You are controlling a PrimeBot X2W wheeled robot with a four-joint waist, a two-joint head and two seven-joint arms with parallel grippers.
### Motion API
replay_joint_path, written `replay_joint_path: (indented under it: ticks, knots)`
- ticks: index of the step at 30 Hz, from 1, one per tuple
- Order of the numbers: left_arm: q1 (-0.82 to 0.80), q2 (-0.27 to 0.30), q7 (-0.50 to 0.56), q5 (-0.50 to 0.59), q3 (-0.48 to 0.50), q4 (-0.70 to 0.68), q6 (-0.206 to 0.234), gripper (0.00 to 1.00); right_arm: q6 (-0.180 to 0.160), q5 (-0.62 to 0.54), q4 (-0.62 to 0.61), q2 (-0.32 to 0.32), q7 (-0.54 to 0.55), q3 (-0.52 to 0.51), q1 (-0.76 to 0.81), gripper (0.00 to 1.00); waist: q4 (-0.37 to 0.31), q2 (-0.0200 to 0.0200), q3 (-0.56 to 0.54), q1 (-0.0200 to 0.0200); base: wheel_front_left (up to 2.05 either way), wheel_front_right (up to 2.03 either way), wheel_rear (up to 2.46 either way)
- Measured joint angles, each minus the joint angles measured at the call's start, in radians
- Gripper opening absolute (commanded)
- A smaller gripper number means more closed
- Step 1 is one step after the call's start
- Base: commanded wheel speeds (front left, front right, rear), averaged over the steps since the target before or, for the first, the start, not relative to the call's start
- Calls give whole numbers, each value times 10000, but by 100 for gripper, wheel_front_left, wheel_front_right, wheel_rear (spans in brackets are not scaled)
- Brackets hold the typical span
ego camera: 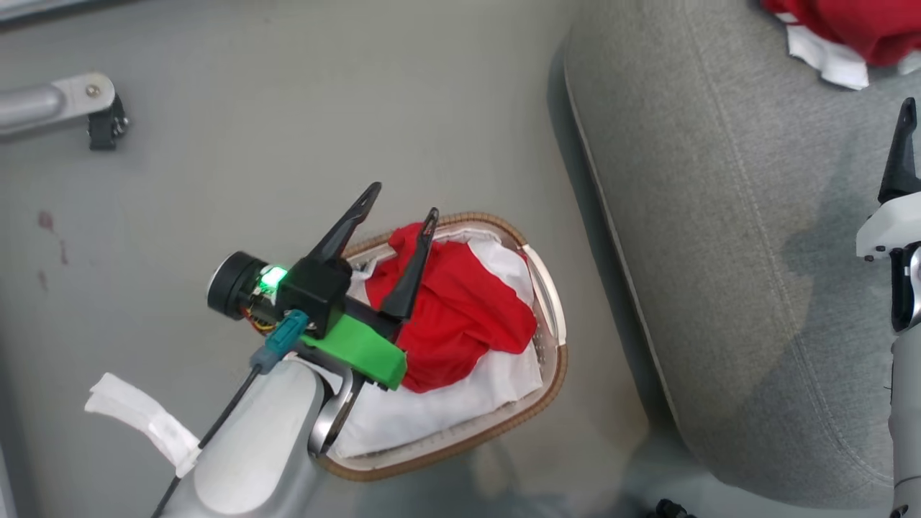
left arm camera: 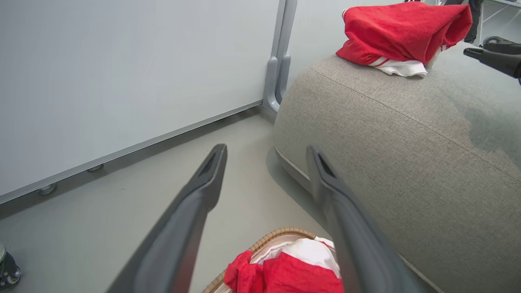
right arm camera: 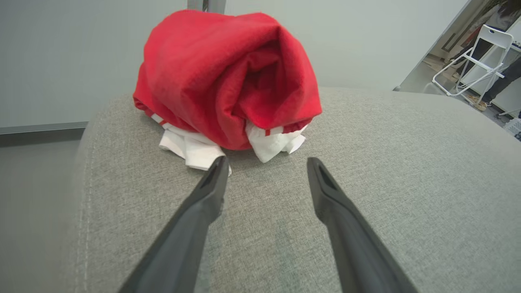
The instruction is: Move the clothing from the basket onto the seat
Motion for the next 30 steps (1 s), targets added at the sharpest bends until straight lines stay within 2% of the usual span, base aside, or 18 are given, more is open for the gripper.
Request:
replay_joint_path:
  ticks: [12, 21, 30]
  knots:
    - [1418, -558, 2, -625, 1634, 174, 0, 100, 0, 301, -690, -40, 0, 1407, 664, 100, 222, 0, -2078, -1, 0, 0, 0]
    - [2750, -878, 0, -637, 3145, 314, 46, 100, 0, 709, -1097, 711, 0, 2429, 1723, 100, 789, 0, -3527, -1, 0, 0, 0]
    - [3970, -1041, 0, -215, 4414, 127, 222, 100, 0, 1440, -1666, 1172, 0, 3724, 3260, 100, 1596, 0, -4264, -1, 0, 0, 0]
